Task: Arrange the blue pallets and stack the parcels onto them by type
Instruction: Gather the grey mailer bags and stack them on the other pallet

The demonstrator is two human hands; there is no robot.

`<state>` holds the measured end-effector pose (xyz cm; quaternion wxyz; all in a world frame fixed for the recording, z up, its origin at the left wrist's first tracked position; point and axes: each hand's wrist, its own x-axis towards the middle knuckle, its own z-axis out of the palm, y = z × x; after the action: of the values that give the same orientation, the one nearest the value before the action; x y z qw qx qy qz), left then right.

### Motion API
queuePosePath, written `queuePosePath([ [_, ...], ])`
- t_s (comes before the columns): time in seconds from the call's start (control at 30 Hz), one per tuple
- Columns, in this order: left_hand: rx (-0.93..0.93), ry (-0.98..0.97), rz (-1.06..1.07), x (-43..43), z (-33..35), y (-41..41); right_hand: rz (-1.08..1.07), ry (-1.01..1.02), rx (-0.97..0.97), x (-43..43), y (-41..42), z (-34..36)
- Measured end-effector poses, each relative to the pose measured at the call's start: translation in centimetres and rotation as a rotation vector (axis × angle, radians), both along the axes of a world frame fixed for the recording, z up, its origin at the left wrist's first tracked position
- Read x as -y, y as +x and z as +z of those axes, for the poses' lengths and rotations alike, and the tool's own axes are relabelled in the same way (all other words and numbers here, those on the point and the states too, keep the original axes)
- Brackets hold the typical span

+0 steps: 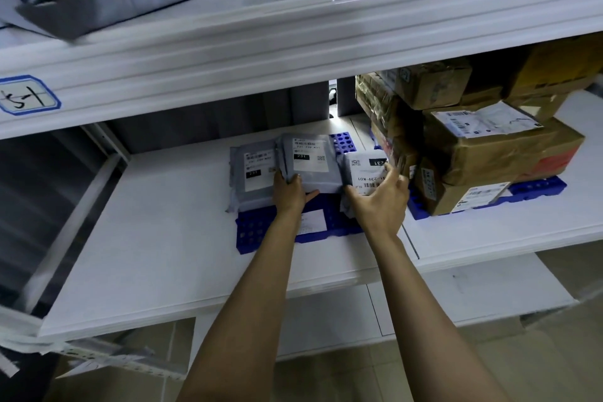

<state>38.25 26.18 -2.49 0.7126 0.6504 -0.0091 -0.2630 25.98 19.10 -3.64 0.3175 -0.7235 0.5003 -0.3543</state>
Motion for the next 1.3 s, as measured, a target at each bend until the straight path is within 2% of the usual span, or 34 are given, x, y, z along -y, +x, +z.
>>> queuePosePath([
  [0.13, 0.169, 0.168, -0.093, -0.2, -0.3, 0.2, 0.030, 0.015, -0.009, 0.1, -0.3, -0.3],
  [0.27, 0.542, 0.567, -0.151, -1.5, -0.1, 0.1, 0.028, 0.003, -0.017, 0.0, -0.4, -0.5],
  [0.33, 0.652, 0.661, -0.148, -2.2, 0.1, -0.4, 0.015, -0.007, -0.007, -0.2, -0.5, -0.5],
  [0.53, 0.671, 0.583, -0.203, -2.4, 0.7, -1.9, -0.044, -0.137, 0.082, -0.8, -0.6, 0.3],
  [0.7, 0.653, 0.580, -0.283, -2.4, 0.9, -2.7, 0.022, -0.159, 0.170, -1.1, 0.0, 1.2],
  [0.87, 0.623, 0.542, -0.407, -2.8, 1.2, -2.8, 0.122, -0.086, 0.088, -1.5, 1.2, 0.9],
  [1.3, 0.746, 0.555, -0.273, -5.0, 3.9, -4.0, 0.130, -0.100, -0.002, -2.5, -0.9, 1.3],
])
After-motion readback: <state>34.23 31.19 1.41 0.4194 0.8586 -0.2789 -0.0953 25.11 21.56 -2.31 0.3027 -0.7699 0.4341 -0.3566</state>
